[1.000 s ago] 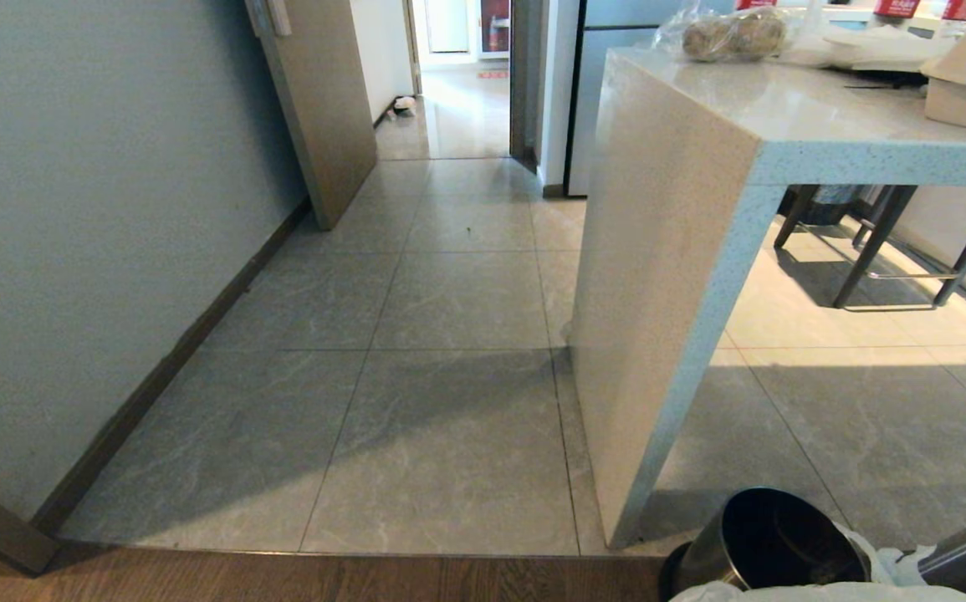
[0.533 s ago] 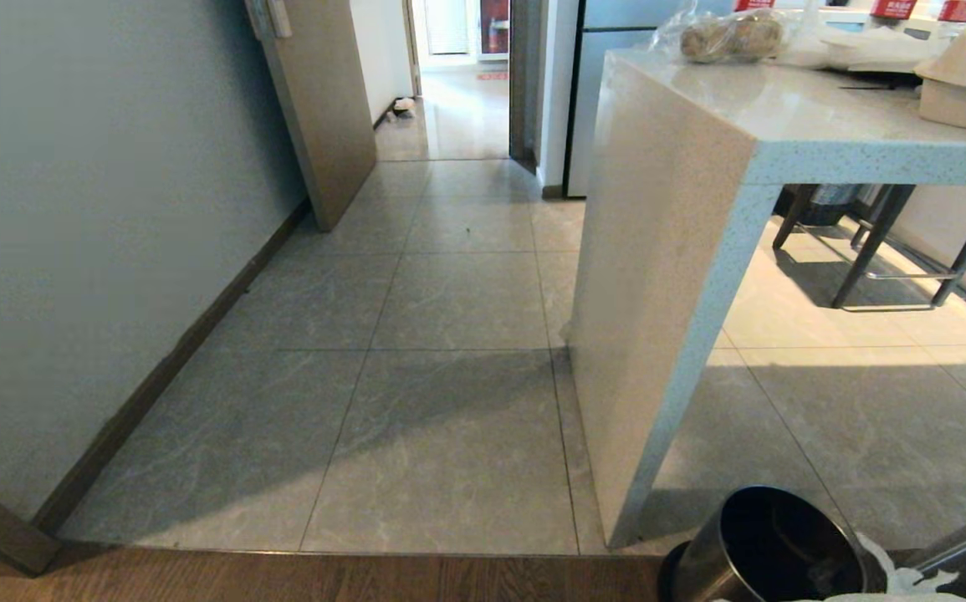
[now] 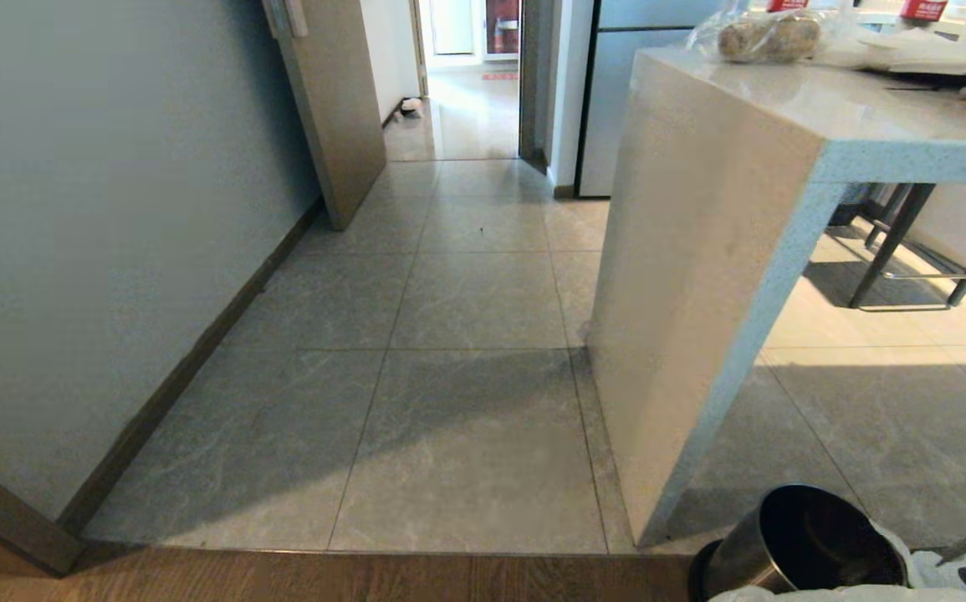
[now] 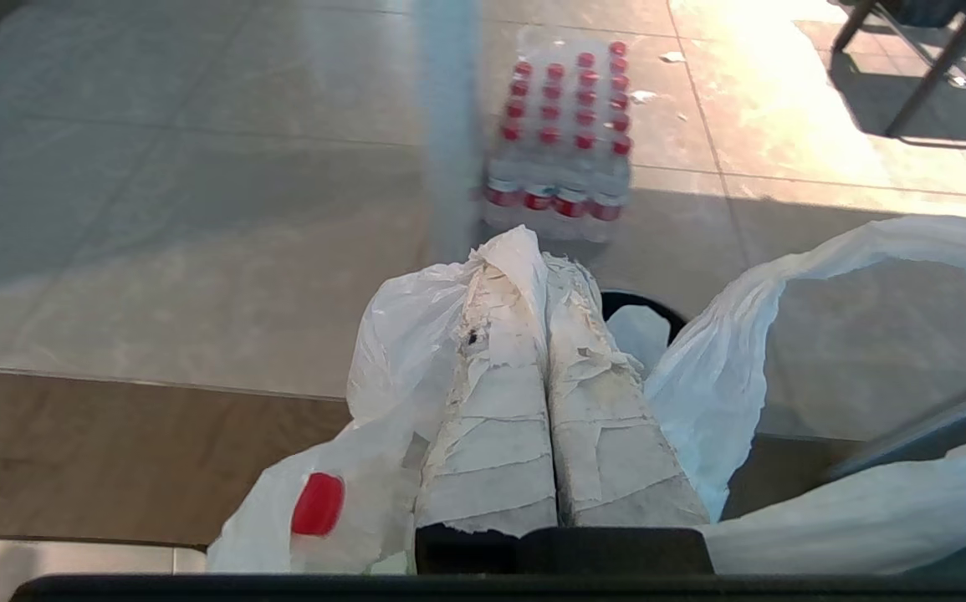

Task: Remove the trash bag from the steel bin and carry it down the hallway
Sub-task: Put the trash bag at the door

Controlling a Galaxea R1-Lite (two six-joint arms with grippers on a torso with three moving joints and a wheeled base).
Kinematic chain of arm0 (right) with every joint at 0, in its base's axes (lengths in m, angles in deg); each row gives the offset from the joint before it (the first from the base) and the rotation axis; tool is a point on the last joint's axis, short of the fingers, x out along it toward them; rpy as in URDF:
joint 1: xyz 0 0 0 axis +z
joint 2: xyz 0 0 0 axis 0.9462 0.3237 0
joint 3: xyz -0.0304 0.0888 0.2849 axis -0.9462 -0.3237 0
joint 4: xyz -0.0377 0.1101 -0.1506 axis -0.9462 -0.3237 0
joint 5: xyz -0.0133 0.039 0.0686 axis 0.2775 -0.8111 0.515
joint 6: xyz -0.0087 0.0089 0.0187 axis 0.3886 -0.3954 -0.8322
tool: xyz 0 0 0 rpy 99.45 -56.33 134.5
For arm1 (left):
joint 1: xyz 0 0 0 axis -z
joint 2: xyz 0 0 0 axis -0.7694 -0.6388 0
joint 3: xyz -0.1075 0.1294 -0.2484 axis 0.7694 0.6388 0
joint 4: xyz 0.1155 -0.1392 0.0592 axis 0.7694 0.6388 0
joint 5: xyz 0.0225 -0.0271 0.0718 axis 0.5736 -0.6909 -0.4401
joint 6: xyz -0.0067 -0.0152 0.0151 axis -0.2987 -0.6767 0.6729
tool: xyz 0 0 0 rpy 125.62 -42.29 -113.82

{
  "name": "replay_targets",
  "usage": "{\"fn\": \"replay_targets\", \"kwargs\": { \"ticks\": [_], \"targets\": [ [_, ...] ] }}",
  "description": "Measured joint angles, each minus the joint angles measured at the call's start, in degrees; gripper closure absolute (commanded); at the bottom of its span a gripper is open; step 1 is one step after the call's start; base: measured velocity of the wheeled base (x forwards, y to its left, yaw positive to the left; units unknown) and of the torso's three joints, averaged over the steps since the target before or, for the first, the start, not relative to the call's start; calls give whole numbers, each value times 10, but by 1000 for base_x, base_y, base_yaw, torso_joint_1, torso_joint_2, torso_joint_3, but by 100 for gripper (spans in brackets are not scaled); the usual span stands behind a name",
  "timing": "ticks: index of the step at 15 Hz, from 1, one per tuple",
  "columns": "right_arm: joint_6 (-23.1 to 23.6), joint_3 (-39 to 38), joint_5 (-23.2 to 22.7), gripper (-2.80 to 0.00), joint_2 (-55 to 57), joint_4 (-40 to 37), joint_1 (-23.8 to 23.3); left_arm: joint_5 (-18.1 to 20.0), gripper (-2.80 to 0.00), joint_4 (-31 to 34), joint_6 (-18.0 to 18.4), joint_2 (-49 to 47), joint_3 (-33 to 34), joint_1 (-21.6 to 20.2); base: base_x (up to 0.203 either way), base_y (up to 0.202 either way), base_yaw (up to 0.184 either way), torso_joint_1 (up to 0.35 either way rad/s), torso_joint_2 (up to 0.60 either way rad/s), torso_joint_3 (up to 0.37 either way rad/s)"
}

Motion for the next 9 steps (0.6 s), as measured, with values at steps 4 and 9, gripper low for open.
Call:
{"fn": "replay_targets", "kwargs": {
  "ticks": [4,9],
  "targets": [
    [0,0,0,0,0,0,0,0,0,0,0,0,0,0,0,193,0,3,5,1],
    [0,0,0,0,0,0,0,0,0,0,1,0,0,0,0,190,1,3,3,3]
  ]
}}
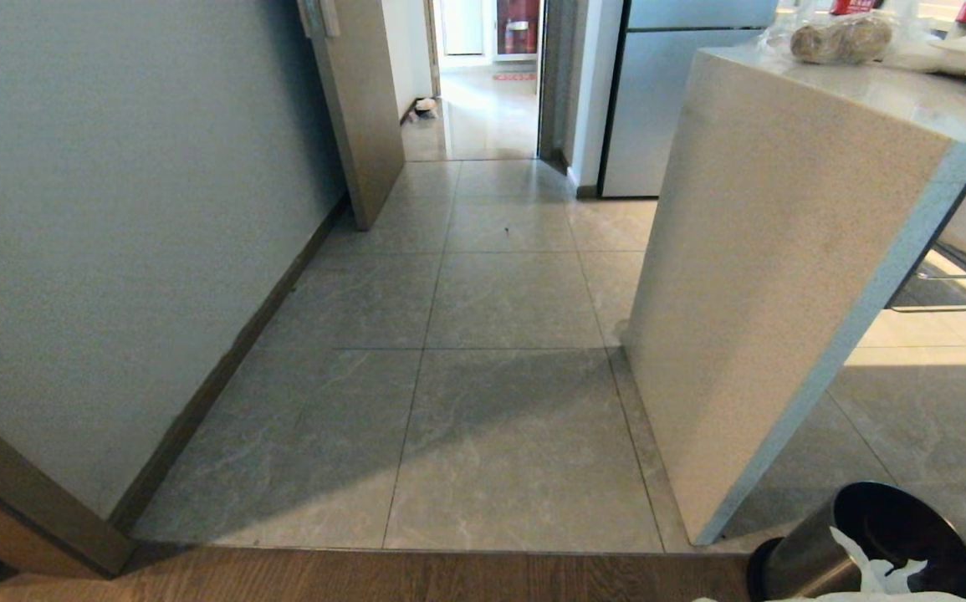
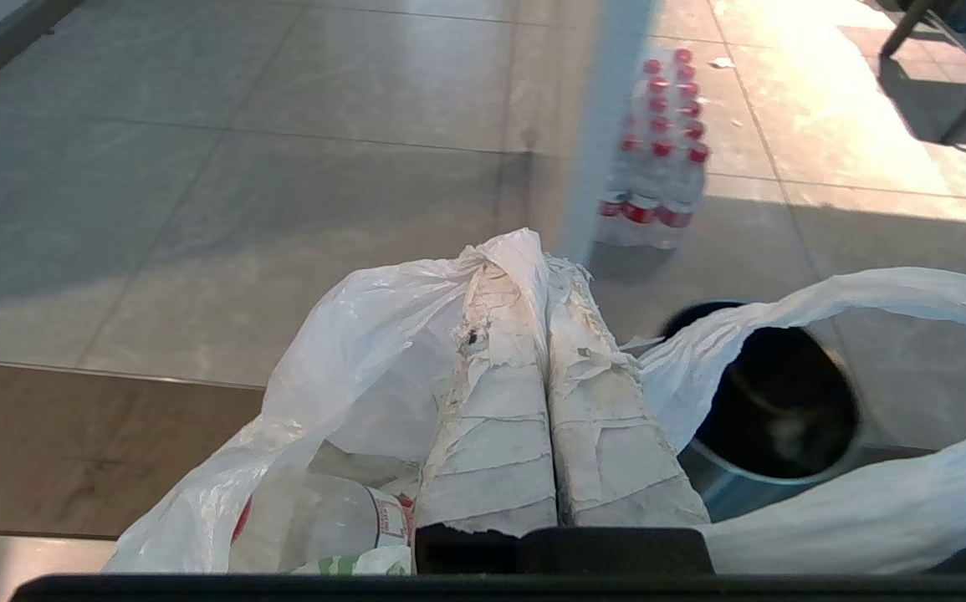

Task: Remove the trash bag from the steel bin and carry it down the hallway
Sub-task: Put the trash bag at the door

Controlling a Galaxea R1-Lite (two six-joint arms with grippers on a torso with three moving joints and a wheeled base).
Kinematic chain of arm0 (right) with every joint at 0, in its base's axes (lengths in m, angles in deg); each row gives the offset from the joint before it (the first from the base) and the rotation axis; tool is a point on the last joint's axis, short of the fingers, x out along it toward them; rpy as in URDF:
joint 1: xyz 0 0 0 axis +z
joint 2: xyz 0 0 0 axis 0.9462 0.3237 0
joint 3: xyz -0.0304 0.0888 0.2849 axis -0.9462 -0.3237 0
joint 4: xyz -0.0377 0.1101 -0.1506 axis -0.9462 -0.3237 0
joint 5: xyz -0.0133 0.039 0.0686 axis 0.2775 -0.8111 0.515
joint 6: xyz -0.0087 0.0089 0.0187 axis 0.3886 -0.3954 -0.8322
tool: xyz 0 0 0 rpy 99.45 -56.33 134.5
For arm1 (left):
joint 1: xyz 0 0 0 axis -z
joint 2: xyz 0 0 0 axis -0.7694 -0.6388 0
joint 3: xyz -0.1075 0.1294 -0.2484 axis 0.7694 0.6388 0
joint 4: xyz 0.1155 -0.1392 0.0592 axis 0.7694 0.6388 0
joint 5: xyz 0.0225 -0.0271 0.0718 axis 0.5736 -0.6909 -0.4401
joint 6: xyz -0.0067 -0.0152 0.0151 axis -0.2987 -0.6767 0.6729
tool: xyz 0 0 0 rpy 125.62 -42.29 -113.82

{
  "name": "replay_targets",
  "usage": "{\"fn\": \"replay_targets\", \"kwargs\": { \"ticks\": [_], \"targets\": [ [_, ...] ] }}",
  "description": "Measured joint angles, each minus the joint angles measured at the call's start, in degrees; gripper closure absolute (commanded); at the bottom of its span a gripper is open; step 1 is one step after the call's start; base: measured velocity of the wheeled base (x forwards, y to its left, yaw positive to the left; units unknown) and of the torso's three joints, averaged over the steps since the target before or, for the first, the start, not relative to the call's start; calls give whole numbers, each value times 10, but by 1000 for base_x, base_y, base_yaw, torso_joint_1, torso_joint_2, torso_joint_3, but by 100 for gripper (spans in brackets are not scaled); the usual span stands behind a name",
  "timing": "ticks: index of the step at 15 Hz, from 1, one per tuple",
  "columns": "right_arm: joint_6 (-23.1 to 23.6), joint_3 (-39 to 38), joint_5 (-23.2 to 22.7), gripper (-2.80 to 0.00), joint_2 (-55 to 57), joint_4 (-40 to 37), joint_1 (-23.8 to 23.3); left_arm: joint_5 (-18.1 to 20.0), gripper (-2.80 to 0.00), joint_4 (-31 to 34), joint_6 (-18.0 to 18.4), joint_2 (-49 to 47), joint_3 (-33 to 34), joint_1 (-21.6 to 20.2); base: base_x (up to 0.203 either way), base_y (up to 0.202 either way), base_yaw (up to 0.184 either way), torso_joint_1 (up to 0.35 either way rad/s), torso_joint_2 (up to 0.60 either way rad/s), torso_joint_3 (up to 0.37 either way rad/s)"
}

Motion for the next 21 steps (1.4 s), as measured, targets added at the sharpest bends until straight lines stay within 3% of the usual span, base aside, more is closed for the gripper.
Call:
{"fn": "replay_targets", "kwargs": {
  "ticks": [10,21],
  "targets": [
    [0,0,0,0,0,0,0,0,0,0,1,0,0,0,0,34,0,1,1,1],
    [0,0,0,0,0,0,0,0,0,0,0,0,0,0,183,0,1,1,2,2]
  ]
}}
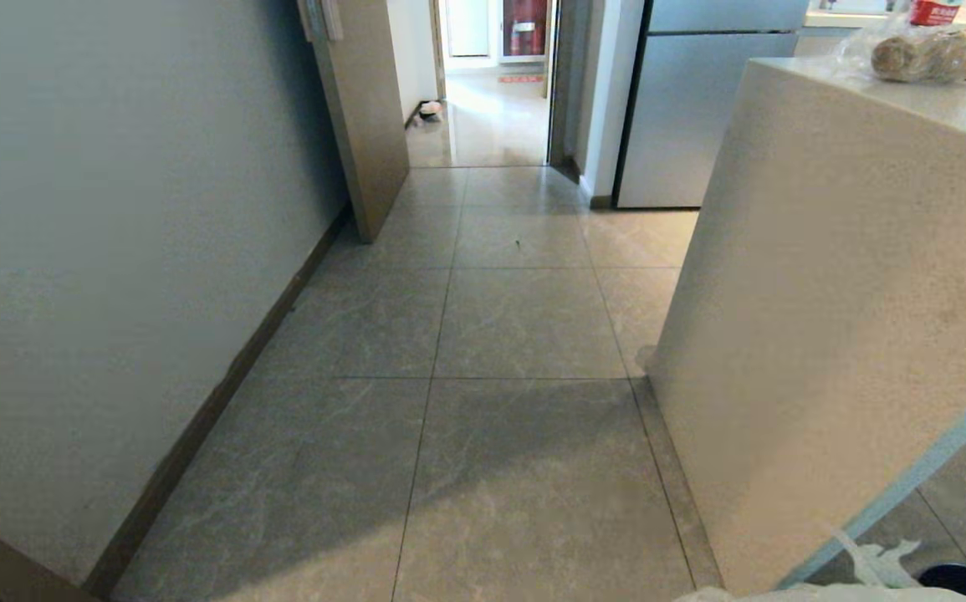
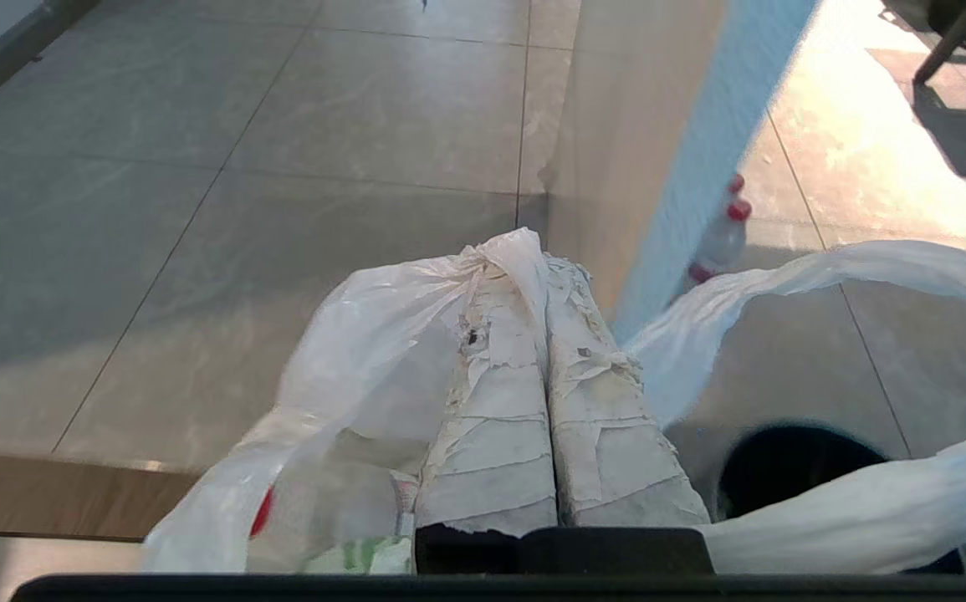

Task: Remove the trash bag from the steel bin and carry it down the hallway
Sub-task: Put the trash bag at the door

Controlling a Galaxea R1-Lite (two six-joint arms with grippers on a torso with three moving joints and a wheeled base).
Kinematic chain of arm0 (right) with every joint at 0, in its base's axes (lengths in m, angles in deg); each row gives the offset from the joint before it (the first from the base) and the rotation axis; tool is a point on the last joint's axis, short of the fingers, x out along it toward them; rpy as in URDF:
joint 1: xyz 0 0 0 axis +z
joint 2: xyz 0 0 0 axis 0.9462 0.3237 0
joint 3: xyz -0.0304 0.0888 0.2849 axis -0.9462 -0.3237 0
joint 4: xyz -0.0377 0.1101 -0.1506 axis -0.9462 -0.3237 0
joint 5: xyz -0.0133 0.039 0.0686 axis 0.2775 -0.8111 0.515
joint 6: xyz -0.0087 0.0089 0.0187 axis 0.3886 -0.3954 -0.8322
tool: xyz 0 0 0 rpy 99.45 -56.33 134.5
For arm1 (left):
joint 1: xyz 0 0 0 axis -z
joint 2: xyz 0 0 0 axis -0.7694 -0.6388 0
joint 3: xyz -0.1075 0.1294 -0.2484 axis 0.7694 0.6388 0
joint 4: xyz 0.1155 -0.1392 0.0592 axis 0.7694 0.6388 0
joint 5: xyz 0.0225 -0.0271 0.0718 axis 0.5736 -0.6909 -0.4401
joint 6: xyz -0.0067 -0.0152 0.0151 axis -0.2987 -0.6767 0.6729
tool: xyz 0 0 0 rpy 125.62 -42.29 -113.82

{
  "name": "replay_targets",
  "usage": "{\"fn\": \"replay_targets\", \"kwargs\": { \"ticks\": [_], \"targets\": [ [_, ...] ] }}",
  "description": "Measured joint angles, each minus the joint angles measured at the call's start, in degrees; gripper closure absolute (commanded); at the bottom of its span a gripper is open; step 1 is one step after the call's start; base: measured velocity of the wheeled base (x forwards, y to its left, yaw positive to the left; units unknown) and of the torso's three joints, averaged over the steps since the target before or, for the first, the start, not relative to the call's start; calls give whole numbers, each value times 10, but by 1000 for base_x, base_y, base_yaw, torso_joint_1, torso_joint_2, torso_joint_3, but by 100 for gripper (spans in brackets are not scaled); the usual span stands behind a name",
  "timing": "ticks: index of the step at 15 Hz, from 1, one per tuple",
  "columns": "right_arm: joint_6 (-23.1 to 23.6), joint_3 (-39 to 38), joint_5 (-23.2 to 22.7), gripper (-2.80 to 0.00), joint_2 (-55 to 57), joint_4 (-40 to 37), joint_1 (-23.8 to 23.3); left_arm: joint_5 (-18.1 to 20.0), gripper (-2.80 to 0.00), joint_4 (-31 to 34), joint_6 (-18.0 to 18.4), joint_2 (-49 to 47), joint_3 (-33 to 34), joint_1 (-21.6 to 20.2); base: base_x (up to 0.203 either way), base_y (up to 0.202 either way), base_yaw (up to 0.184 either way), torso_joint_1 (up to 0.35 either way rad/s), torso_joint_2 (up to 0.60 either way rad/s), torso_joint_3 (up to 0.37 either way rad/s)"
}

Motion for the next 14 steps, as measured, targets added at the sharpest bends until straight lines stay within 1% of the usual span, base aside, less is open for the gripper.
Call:
{"fn": "replay_targets", "kwargs": {
  "ticks": [14],
  "targets": [
    [0,0,0,0,0,0,0,0,0,0,0,0,0,0,188,0,2,2,2,2]
  ]
}}
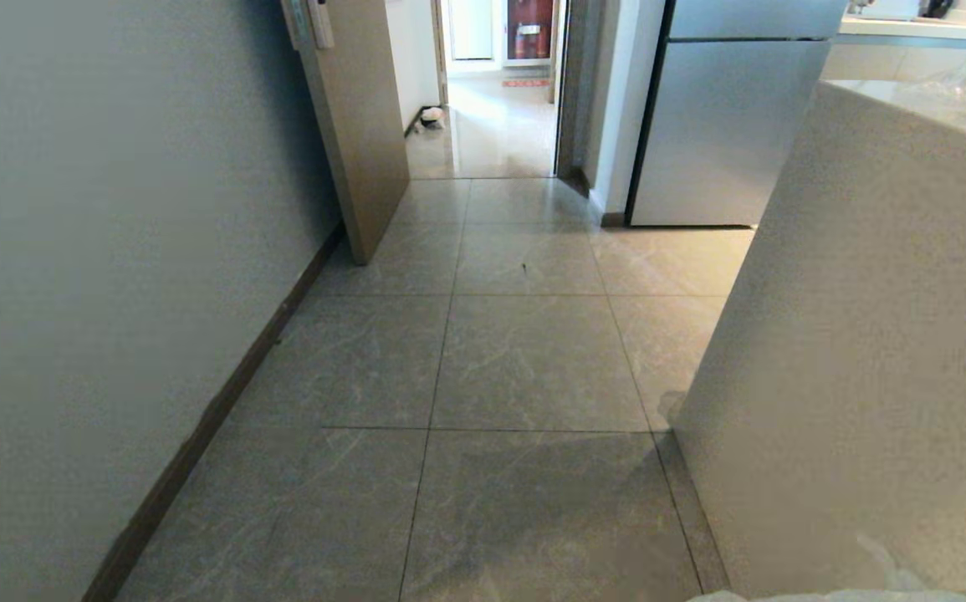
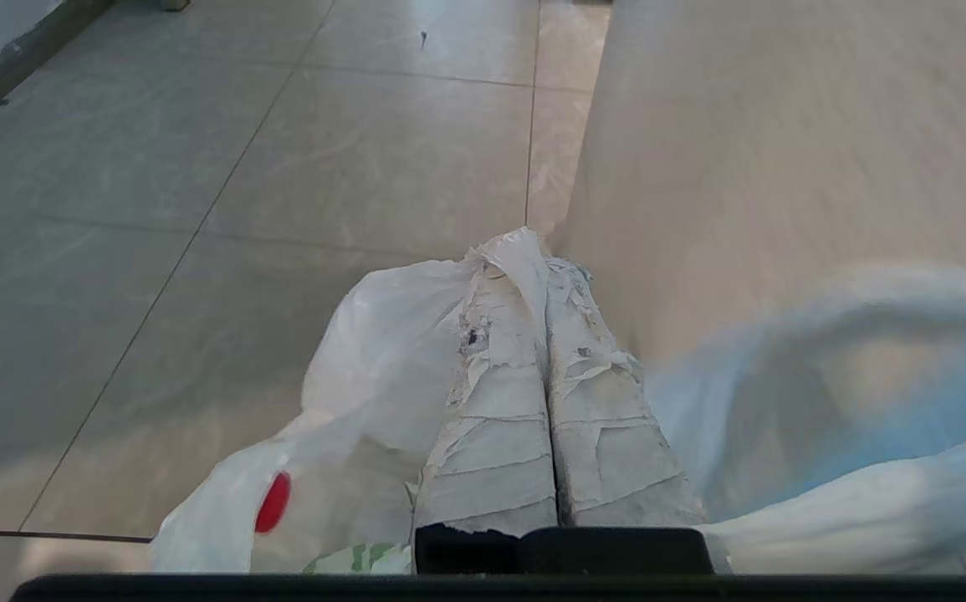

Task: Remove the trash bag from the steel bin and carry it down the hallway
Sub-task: Put the trash bag at the door

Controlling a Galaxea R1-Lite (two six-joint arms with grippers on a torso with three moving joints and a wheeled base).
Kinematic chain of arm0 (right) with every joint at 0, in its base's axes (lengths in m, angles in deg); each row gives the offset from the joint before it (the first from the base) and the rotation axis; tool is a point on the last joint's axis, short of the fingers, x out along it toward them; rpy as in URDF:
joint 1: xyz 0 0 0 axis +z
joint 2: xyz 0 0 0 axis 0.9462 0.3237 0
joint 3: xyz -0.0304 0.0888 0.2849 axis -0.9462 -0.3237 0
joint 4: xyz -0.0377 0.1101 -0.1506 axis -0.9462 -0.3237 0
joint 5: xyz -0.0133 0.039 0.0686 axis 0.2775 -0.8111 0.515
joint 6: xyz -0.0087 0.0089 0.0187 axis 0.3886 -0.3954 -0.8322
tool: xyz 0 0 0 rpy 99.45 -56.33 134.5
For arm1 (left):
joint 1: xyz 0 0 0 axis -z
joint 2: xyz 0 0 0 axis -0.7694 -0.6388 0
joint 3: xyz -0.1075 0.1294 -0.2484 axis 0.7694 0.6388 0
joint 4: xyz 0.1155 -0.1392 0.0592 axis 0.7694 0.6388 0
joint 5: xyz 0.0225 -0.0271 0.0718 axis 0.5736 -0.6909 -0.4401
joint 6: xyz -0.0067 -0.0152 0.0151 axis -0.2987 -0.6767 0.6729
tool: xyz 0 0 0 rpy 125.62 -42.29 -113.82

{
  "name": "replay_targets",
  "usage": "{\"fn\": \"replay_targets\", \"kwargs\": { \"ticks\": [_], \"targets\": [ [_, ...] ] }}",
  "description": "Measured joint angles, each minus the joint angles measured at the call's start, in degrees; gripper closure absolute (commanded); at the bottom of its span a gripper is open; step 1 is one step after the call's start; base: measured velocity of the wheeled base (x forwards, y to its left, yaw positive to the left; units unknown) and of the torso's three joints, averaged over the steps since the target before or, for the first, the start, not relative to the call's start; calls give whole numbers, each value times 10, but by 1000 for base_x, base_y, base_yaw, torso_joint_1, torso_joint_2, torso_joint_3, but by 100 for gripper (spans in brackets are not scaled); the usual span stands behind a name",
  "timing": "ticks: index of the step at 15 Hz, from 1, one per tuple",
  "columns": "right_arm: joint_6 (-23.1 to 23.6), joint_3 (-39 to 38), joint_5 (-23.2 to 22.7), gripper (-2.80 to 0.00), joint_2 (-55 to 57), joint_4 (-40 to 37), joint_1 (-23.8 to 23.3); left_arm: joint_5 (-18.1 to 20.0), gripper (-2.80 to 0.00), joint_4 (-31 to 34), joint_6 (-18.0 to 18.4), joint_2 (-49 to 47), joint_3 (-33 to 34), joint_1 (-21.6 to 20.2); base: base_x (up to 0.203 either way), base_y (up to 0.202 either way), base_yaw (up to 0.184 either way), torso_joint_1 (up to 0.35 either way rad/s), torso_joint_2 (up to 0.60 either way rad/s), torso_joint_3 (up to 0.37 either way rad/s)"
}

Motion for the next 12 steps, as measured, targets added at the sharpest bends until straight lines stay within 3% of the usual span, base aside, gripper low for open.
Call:
{"fn": "replay_targets", "kwargs": {
  "ticks": [12],
  "targets": [
    [0,0,0,0,0,0,0,0,0,0,0,0,0,0,190,0,1,2,4,3]
  ]
}}
